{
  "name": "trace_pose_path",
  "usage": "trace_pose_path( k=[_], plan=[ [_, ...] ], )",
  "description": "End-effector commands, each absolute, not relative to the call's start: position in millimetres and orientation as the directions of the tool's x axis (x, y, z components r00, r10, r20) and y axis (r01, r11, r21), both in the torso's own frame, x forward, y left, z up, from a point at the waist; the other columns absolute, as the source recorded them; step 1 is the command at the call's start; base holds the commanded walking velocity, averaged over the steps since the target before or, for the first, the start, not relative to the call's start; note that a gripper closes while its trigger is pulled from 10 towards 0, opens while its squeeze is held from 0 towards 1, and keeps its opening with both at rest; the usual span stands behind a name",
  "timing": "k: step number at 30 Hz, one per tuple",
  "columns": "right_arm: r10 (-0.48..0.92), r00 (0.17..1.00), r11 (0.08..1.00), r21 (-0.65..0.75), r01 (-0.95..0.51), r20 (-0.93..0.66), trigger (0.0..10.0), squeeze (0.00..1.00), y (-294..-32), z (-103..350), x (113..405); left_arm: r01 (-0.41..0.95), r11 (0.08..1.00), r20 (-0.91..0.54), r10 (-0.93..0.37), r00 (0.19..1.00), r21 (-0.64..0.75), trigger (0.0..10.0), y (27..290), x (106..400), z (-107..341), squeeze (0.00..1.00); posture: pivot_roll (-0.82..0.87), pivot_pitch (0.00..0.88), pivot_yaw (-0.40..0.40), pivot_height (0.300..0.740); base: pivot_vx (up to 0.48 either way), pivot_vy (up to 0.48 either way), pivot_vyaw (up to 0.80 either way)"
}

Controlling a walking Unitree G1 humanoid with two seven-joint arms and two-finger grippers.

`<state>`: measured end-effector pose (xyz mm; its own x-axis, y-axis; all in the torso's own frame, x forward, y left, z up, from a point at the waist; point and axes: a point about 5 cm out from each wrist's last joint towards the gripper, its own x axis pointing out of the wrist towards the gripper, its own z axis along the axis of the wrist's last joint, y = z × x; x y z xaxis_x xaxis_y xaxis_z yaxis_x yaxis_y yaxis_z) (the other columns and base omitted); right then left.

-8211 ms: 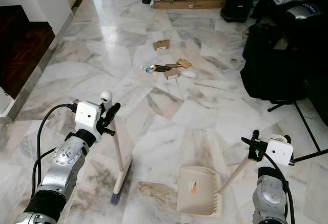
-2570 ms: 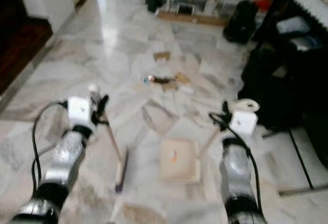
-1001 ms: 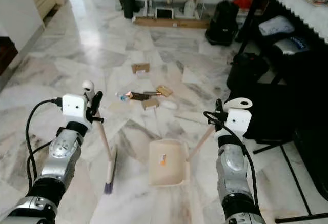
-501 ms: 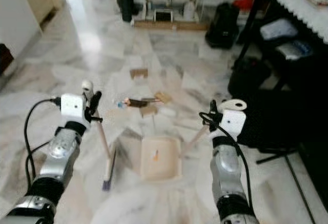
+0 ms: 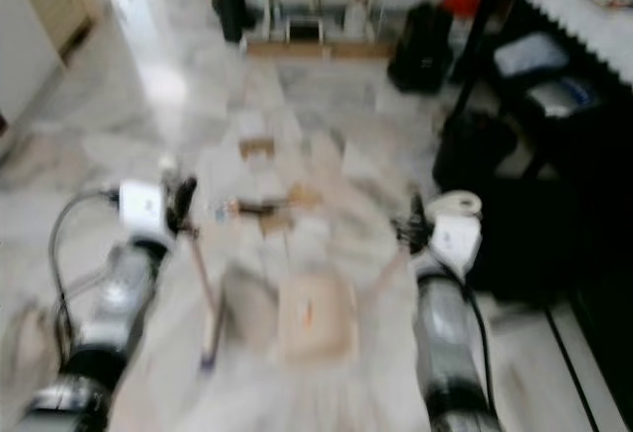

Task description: Sweep floor

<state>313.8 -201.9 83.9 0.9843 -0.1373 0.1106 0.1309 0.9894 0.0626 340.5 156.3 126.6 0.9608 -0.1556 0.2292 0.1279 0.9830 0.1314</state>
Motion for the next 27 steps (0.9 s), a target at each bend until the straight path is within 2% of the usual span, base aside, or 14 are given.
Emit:
trace_pose_path(
  k=[1,27],
  plan=[
    [-0.128,0.977,0.991,0.066,0.119,0.169,10.0,0.0,-198.6,97.8,319.7,0.11,0.983,0.266,-0.146,0.953,0.144,10.0,162.2,342.2,136.2,0.0,0.13,0.087,-0.061,0.74,0.326,0.0,0.0],
    [-0.121,0.977,0.992,0.058,0.113,0.173,10.0,0.0,-201.3,99.1,319.2,0.113,0.983,0.267,-0.148,0.952,0.143,10.0,161.3,339.8,134.6,0.0,0.12,0.067,-0.066,0.74,0.327,0.0,0.0]
  ],
)
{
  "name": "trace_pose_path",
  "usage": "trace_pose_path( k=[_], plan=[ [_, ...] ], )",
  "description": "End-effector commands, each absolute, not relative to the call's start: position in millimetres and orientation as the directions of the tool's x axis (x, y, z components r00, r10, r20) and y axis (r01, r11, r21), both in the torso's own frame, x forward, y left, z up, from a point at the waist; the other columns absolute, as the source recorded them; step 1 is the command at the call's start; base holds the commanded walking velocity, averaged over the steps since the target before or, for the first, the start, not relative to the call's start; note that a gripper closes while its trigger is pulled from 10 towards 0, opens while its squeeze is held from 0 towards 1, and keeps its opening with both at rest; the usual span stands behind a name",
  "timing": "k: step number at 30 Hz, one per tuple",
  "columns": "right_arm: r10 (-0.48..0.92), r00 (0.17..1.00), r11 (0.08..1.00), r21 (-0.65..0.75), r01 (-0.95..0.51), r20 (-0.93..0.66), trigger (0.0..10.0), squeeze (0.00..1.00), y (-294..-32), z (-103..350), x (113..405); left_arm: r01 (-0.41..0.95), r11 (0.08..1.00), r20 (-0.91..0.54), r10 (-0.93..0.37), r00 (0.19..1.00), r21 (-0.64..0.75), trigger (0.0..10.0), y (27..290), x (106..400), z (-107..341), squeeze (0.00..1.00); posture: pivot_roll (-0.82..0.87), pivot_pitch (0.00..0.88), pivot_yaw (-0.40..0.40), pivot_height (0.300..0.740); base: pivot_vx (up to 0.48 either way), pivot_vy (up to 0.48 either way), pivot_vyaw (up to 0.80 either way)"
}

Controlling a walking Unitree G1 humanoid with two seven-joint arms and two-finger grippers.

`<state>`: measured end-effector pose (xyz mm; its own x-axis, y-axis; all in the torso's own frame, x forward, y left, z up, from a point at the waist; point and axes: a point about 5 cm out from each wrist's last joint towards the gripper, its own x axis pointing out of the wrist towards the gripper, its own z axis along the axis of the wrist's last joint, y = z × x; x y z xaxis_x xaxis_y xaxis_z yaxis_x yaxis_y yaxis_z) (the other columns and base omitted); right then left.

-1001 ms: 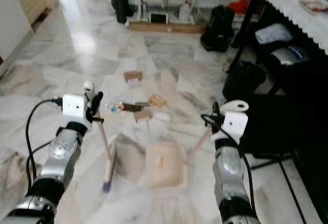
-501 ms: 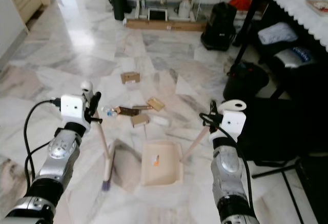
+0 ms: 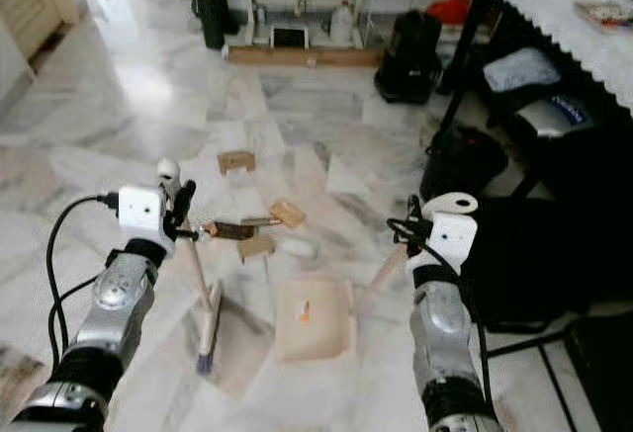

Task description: Sweep floor

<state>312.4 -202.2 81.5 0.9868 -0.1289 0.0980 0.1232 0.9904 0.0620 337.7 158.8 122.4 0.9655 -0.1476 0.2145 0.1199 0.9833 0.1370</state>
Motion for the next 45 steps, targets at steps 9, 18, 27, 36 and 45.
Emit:
trace_pose_path(
  k=[9,18,27,36,45],
  plan=[
    [-0.119,0.978,0.992,0.057,0.11,0.172,10.0,0.0,-201.3,99.0,319.6,0.119,0.982,0.269,-0.155,0.951,0.144,10.0,159.6,340.8,135.5,0.0,0.12,0.055,-0.065,0.74,0.328,0.0,0.0],
    [-0.114,0.979,0.993,0.055,0.106,0.171,10.0,0.0,-200.8,99.3,320.7,0.122,0.982,0.271,-0.157,0.95,0.143,10.0,159.2,340.4,135.3,0.0,0.13,0.042,-0.068,0.74,0.326,0.0,0.0],
    [-0.116,0.978,0.993,0.056,0.108,0.172,10.0,0.0,-201.9,100.5,321.6,0.122,0.983,0.273,-0.156,0.949,0.139,10.0,158.4,341.3,136.5,0.0,0.13,0.059,-0.068,0.74,0.327,0.0,0.0],
    [-0.117,0.978,0.992,0.058,0.109,0.171,10.0,0.0,-201.9,100.3,321.3,0.115,0.984,0.274,-0.15,0.95,0.139,10.0,159.2,341.3,136.5,0.0,0.13,0.063,-0.067,0.74,0.327,0.0,0.0],
    [-0.119,0.978,0.992,0.058,0.11,0.17,10.0,0.0,-201.7,100.1,321.1,0.114,0.984,0.278,-0.149,0.949,0.138,10.0,159.1,341.2,137.6,0.0,0.13,0.077,-0.069,0.74,0.326,0.0,0.0]
  ],
)
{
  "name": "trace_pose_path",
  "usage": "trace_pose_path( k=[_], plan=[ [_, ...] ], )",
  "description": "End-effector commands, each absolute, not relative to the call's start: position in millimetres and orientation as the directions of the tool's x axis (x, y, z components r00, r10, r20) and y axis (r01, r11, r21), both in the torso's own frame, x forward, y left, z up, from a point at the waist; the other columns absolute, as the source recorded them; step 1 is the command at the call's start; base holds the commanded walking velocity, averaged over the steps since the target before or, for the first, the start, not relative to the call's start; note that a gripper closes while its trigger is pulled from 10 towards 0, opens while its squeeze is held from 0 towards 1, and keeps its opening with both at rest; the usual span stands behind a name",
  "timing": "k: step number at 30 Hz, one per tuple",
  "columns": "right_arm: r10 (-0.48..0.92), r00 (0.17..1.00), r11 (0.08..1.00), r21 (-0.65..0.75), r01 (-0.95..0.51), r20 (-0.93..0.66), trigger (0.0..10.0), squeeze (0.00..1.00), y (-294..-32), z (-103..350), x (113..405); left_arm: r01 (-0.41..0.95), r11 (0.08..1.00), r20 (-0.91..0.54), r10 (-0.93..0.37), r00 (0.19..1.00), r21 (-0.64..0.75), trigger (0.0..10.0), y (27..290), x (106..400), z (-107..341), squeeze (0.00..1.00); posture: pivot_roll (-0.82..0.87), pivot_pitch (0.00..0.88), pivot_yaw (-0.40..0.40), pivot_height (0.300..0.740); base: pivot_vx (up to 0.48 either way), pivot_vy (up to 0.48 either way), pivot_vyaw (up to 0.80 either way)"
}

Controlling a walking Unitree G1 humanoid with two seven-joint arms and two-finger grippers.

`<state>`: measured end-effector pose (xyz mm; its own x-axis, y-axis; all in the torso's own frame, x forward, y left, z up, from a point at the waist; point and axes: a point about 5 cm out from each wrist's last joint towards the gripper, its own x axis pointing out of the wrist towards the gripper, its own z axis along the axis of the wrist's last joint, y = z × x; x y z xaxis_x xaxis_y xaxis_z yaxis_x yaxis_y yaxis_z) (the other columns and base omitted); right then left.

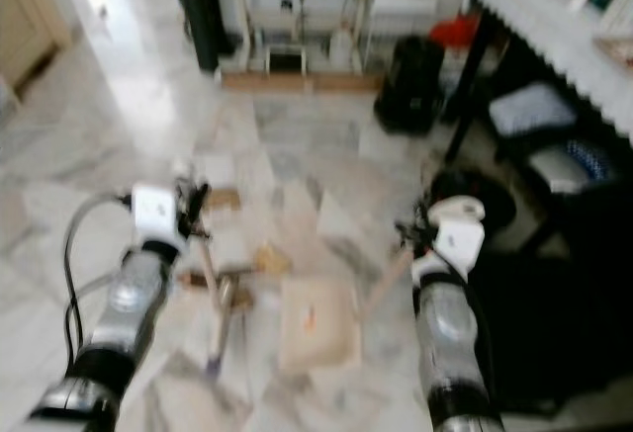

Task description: Sweep floor

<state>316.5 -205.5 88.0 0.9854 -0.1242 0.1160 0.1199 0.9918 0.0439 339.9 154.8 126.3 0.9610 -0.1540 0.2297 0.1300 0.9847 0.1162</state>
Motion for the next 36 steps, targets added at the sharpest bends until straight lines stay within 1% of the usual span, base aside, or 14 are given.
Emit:
trace_pose_path(
  k=[1,4,22,36],
  plan=[
    [-0.119,0.978,0.992,0.058,0.111,0.17,10.0,0.0,-201.8,100.0,321.0,0.114,0.984,0.278,-0.149,0.949,0.138,10.0,159.1,341.2,137.7,0.0,0.13,0.077,-0.069,0.74,0.315,0.0,0.0],
    [-0.12,0.979,0.992,0.059,0.111,0.167,10.0,0.0,-202.1,99.2,320.4,0.113,0.984,0.278,-0.149,0.949,0.141,10.0,158.8,341.0,137.6,0.0,0.13,0.08,-0.068,0.74,0.286,0.0,0.0],
    [-0.125,0.978,0.991,0.061,0.117,0.166,10.0,0.0,-203.8,99.2,319.4,0.099,0.986,0.279,-0.132,0.951,0.131,10.0,160.0,340.6,137.3,0.0,0.12,0.09,-0.07,0.74,0.0,0.0,0.0],
    [-0.127,0.976,0.991,0.055,0.119,0.175,10.0,0.0,-205.6,101.2,319.7,0.099,0.987,0.279,-0.131,0.951,0.126,10.0,160.8,341.4,137.7,0.0,0.12,0.072,-0.069,0.74,0.0,0.0,0.0]
  ],
)
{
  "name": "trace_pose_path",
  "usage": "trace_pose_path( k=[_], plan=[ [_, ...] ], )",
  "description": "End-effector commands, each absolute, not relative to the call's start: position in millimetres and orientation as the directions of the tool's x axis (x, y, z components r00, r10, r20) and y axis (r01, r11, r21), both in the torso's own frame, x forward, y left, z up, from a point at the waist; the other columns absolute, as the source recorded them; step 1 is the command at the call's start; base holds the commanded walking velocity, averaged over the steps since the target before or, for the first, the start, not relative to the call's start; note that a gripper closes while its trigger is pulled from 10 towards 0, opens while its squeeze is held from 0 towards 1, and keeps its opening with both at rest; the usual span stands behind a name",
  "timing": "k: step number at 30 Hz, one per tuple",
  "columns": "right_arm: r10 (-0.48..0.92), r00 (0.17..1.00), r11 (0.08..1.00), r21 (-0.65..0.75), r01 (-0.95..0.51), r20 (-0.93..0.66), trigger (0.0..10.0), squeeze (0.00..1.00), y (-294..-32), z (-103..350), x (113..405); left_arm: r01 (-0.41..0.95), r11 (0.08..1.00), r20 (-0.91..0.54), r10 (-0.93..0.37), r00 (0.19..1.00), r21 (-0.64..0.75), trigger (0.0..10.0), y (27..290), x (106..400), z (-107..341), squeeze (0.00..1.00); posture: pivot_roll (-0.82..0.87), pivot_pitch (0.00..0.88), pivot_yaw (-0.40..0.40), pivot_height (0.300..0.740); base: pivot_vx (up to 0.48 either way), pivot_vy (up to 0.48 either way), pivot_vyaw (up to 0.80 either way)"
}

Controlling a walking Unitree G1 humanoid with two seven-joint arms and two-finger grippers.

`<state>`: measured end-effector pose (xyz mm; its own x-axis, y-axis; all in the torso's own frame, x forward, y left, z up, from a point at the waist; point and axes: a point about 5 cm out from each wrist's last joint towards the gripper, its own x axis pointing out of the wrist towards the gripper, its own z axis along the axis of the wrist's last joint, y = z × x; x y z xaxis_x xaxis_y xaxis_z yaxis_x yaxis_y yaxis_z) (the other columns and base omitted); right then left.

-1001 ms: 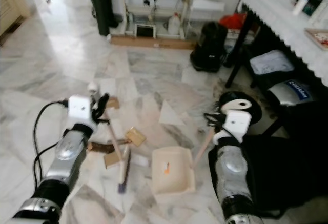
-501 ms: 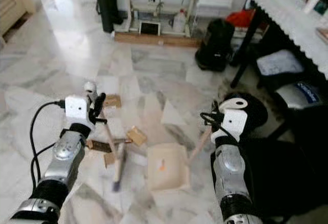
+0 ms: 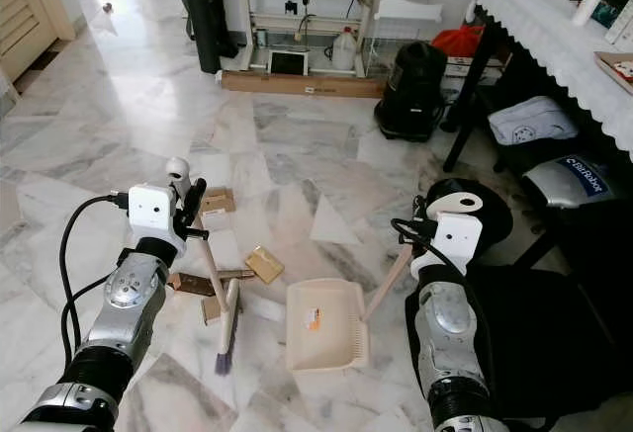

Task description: Sweep floor

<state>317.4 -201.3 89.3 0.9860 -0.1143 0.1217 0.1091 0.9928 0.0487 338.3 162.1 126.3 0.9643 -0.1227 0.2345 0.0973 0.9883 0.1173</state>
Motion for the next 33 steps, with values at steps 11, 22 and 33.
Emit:
trace_pose_path(
  k=[11,22,33],
  plan=[
    [-0.133,0.975,0.991,0.051,0.126,0.178,10.0,0.0,-206.1,101.6,320.0,0.123,0.985,0.277,-0.153,0.949,0.122,10.0,155.6,342.1,137.2,0.0,0.11,0.043,-0.057,0.74,0.0,0.0,0.0],
    [-0.167,0.97,0.985,0.073,0.156,0.177,10.0,0.0,-203.3,96.5,316.5,0.149,0.977,0.275,-0.186,0.943,0.152,10.0,160.5,349.0,145.1,0.0,0.11,0.006,-0.004,0.74,0.0,0.0,0.0],
    [-0.167,0.97,0.985,0.08,0.155,0.178,10.0,0.0,-201.1,95.2,315.0,0.153,0.976,0.273,-0.191,0.943,0.154,10.0,160.1,350.0,145.3,0.0,0.11,0.013,-0.005,0.74,0.0,0.125,0.0]
  ],
)
